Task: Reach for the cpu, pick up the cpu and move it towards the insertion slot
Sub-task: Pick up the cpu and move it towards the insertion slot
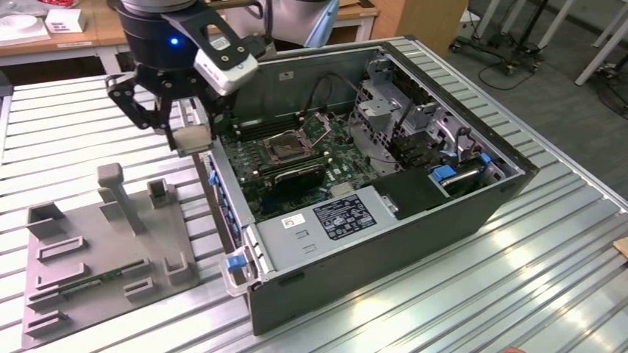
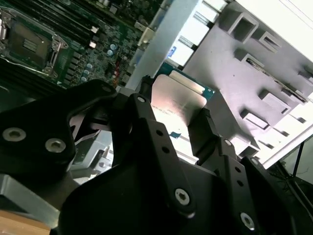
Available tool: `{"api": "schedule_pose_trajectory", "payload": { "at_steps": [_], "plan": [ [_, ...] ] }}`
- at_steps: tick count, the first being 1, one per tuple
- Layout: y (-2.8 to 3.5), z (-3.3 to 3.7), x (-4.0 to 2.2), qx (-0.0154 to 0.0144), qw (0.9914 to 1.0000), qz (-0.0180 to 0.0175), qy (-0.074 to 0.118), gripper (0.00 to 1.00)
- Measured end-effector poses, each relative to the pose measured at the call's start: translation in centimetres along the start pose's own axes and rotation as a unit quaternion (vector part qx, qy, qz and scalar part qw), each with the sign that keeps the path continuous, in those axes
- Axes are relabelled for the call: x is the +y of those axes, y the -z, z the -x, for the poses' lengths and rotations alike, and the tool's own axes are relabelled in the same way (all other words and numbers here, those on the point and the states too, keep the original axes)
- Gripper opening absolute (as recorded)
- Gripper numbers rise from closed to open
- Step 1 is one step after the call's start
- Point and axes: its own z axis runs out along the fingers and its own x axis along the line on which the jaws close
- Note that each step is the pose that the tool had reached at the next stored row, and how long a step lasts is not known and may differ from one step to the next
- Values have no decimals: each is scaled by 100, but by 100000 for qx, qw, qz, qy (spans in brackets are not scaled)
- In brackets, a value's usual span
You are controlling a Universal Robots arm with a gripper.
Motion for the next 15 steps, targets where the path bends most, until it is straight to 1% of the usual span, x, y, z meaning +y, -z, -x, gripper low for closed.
{"api": "schedule_pose_trajectory", "payload": {
  "at_steps": [8, 15],
  "plan": [
    [-4, 256, -5, -3, 100000, 1, -5, 54],
    [-6, 440, -9, 3, 100000, -5, -6, 54]
  ]
}}
